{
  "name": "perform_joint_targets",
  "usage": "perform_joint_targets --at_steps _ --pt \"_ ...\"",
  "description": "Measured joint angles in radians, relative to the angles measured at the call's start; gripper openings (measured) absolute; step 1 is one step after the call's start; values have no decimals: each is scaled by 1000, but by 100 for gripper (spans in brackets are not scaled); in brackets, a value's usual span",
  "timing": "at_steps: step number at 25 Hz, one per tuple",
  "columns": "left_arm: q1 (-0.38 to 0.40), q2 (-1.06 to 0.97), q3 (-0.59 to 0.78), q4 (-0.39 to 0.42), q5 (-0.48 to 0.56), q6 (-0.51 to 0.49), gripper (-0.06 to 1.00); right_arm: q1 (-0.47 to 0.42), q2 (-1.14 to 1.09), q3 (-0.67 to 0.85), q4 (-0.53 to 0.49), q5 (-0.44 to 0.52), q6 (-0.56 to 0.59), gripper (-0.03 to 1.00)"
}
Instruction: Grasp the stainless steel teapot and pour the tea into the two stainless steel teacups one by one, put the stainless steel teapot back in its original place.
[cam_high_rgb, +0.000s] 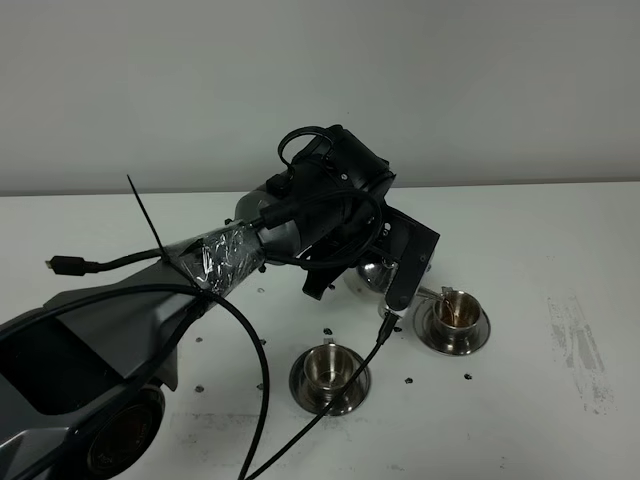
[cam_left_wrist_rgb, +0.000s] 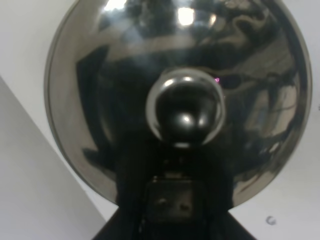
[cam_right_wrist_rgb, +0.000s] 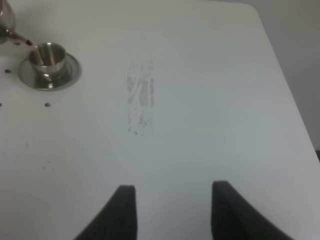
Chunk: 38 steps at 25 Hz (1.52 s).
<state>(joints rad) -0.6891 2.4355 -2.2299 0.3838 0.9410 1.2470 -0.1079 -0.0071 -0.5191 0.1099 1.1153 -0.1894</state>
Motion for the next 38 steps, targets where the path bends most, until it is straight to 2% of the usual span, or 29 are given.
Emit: perform_joint_targets --at_steps 11,32,38 --pt "-3 0 0 61 -35 0 20 0 0 0 0 0 0 34" --pt "-13 0 0 85 -75 1 20 0 0 0 0 0 0 34" --pt "-25 1 0 115 -87 2 20 0 0 0 0 0 0 34"
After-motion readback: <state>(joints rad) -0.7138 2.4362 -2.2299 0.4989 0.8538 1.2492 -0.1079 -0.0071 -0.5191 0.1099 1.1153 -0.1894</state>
